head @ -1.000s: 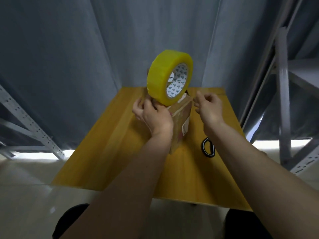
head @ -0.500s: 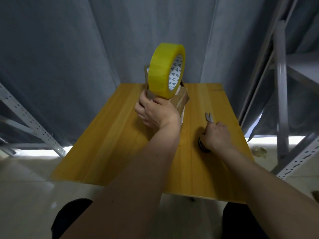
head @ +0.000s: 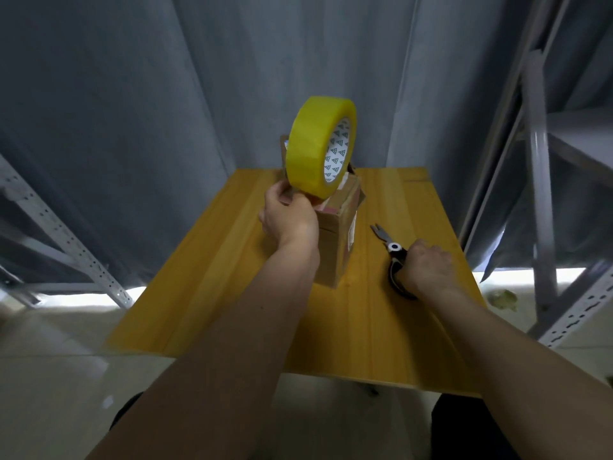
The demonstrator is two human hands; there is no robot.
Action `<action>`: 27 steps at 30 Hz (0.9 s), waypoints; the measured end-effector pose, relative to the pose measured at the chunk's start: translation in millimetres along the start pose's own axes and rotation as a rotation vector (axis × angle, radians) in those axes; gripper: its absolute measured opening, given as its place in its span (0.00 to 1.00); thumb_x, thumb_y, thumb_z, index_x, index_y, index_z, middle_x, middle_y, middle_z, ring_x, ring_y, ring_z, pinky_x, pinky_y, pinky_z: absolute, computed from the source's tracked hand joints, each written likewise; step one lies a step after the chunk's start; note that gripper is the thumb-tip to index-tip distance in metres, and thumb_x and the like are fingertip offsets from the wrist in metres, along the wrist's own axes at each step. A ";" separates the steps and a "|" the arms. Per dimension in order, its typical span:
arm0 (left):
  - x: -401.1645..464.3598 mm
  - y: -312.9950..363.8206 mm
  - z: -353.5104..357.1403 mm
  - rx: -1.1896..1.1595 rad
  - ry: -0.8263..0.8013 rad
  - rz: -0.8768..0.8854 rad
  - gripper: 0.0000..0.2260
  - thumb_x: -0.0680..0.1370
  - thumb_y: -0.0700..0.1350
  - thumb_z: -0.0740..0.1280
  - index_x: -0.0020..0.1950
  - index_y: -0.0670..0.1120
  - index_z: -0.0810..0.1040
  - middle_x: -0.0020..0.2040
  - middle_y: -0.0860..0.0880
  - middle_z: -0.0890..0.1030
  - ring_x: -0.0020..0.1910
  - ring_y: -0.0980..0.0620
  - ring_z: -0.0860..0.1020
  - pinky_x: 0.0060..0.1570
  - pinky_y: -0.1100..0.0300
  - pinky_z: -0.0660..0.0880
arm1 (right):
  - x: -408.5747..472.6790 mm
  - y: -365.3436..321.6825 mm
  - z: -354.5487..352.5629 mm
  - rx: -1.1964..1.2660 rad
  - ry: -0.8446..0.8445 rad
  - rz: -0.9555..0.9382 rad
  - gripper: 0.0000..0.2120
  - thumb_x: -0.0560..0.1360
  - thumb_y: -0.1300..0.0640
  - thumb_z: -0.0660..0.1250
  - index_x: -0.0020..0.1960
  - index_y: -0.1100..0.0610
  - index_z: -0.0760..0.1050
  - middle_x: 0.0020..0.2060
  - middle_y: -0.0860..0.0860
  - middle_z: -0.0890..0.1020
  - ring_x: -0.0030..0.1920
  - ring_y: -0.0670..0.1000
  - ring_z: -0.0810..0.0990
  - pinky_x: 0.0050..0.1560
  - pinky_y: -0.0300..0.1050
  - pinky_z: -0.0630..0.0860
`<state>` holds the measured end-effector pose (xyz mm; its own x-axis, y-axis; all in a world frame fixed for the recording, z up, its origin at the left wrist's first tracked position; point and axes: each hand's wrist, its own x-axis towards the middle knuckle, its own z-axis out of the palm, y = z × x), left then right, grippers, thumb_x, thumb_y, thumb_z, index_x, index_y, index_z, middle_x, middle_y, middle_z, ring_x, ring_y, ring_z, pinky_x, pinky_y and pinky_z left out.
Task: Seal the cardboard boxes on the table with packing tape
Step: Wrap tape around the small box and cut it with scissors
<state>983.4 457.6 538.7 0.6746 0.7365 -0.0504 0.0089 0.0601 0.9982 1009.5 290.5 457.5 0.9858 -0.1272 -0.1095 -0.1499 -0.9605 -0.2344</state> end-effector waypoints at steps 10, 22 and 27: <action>-16.3 20.2 -30.9 0.220 -0.343 0.505 0.43 0.66 0.46 0.75 0.76 0.52 0.56 0.70 0.51 0.65 0.70 0.49 0.66 0.66 0.48 0.71 | 0.1 -0.6 -26.3 0.926 -0.127 0.219 0.15 0.73 0.62 0.72 0.57 0.68 0.76 0.52 0.67 0.78 0.43 0.56 0.76 0.43 0.59 0.74; 13.8 52.9 -45.7 0.289 -0.612 0.347 0.17 0.68 0.45 0.78 0.54 0.49 0.80 0.47 0.53 0.84 0.46 0.57 0.82 0.48 0.61 0.80 | -30.6 -16.4 -71.5 1.055 -0.103 -0.257 0.28 0.58 0.42 0.77 0.55 0.48 0.74 0.51 0.49 0.78 0.57 0.56 0.77 0.62 0.57 0.75; 17.7 51.8 -54.4 0.152 -0.688 0.265 0.19 0.68 0.37 0.76 0.58 0.42 0.79 0.49 0.48 0.85 0.49 0.51 0.84 0.48 0.60 0.80 | -35.3 -4.1 -91.0 0.859 -0.087 -0.327 0.27 0.59 0.40 0.75 0.54 0.48 0.73 0.47 0.48 0.77 0.50 0.52 0.77 0.50 0.47 0.76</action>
<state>955.6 510.4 587.6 0.9768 0.1235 0.1750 -0.1496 -0.1913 0.9701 982.2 276.4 550.2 0.9851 0.1702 0.0244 0.0961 -0.4270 -0.8991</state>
